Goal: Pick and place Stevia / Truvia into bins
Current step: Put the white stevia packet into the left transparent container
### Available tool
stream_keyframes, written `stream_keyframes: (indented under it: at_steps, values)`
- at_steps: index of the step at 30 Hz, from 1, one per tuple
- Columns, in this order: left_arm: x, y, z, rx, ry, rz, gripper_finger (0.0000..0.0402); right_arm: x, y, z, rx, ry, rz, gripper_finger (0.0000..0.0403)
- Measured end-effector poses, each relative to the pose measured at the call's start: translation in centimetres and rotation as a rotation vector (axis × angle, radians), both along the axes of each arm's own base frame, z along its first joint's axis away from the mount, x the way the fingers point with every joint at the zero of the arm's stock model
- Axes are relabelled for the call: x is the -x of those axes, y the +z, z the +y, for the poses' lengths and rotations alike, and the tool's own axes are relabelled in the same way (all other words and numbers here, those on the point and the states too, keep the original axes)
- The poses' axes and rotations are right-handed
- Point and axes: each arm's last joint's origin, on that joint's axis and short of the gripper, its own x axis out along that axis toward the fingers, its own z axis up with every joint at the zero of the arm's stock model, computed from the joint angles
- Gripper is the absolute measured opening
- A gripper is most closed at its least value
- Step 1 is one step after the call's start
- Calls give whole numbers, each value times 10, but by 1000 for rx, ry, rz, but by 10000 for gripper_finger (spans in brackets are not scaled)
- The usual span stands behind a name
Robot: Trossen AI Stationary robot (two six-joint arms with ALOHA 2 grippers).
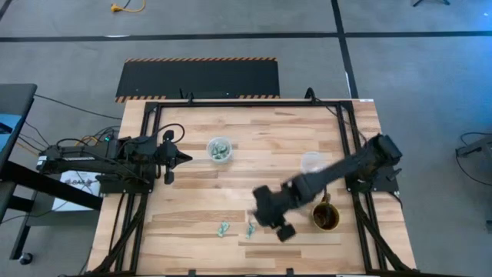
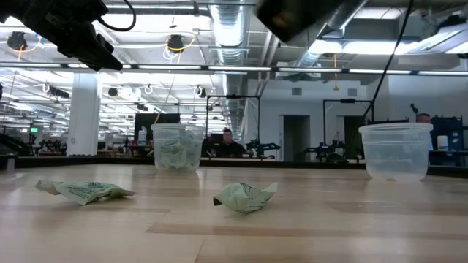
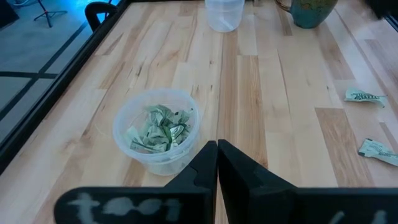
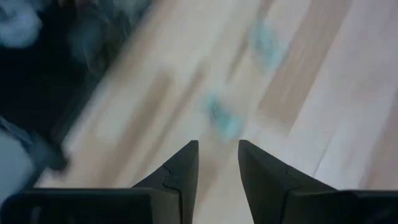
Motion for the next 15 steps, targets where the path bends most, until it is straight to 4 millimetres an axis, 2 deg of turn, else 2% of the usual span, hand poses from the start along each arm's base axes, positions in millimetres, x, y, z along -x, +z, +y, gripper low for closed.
stream_keyframes:
  at_steps: [1, 3, 5, 7, 15]
  values:
    - [0, 0, 0, 0, 0, 0, 0, 7, -9, 7, 33, -8, 36, 108]
    - [0, 0, 0, 0, 0, 4, 0, 5, -18, 21, 40, -14, -9, 108]
    - [0, 0, 0, 0, 0, 2, 0, 10, -26, 26, 62, -7, 0, 108]
    - [0, 0, 0, 0, 0, 3, 0, 4, -34, 30, 50, -5, -21, 108]
    - [0, -1, 0, 0, 0, 8, 0, -12, -45, 18, 17, 17, -36, 107]
